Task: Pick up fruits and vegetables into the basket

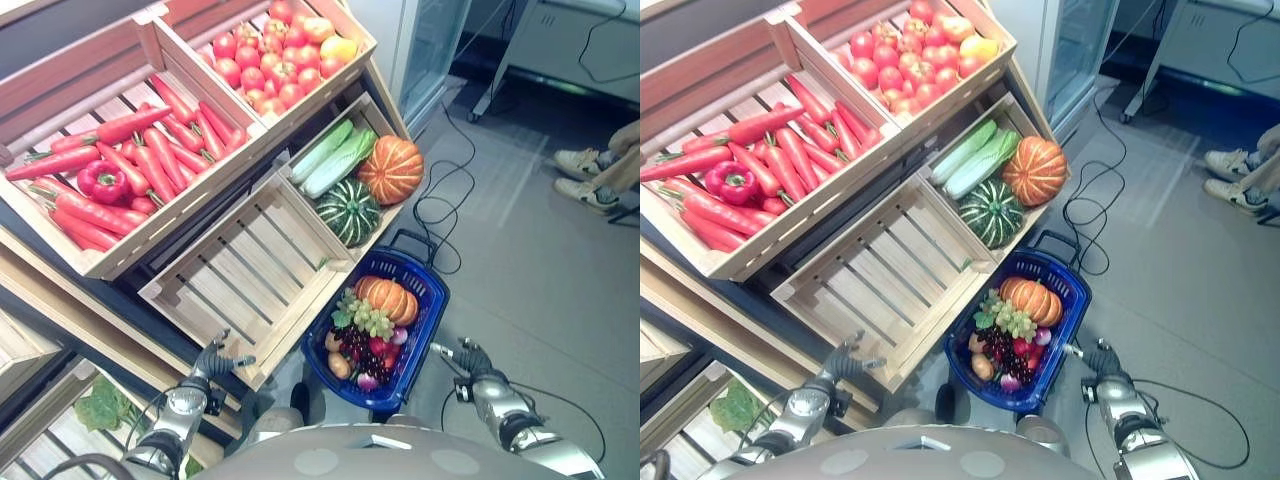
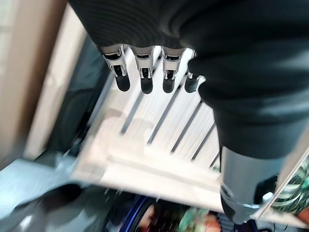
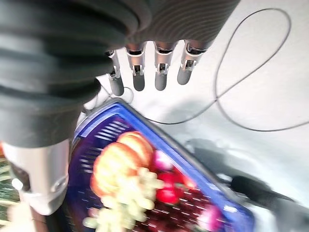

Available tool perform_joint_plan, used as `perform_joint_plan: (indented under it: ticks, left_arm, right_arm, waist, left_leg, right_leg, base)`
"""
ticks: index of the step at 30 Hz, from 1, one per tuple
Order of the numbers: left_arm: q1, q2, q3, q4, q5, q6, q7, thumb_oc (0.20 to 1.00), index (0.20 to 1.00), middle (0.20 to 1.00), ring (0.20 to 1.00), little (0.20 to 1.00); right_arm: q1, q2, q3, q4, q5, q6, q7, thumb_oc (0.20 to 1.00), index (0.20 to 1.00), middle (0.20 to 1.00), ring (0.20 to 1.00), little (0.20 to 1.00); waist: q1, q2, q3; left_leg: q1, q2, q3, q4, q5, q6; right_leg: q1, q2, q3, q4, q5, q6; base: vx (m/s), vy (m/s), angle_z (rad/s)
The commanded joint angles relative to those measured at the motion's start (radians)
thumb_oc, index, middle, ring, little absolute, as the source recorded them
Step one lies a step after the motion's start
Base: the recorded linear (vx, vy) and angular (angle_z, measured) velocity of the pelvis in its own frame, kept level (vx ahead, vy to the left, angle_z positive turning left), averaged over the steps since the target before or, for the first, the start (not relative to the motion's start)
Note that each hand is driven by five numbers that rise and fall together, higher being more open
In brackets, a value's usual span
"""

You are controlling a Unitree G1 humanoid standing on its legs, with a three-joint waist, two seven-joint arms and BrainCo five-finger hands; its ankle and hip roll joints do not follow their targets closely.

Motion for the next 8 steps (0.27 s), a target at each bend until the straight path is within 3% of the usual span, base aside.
perform_joint_plan:
  ticks: [1, 8]
  left_arm:
    - [-0.047, 0.002, 0.016, 0.097, 0.015, 0.017, -0.061, 1.0, 1.0, 1.0, 1.0, 1.0]
    - [-0.039, -0.04, 0.038, 0.187, -0.011, 0.083, -0.136, 1.0, 1.0, 1.0, 1.0, 1.0]
  right_arm:
    - [-0.018, 0.04, -0.004, 0.048, -0.016, 0.016, 0.042, 1.0, 1.0, 1.0, 1.0, 1.0]
    - [0.02, 0.064, -0.034, 0.208, -0.058, 0.062, 0.106, 1.0, 1.0, 1.0, 1.0, 1.0]
  waist:
    - [-0.004, -0.049, 0.003]
    - [-0.03, -0.038, 0.006]
  left_leg:
    - [-0.001, -0.003, 0.054, 0.006, -0.026, 0.002]
    - [0.022, 0.007, 0.082, 0.009, -0.044, 0.002]
  right_leg:
    - [-0.007, -0.098, 0.044, -0.012, 0.095, 0.093]
    - [-0.001, -0.103, 0.058, 0.0, 0.081, 0.095]
  base:
    - [0.05, 0.007, -0.02]
    - [0.03, 0.022, -0.12]
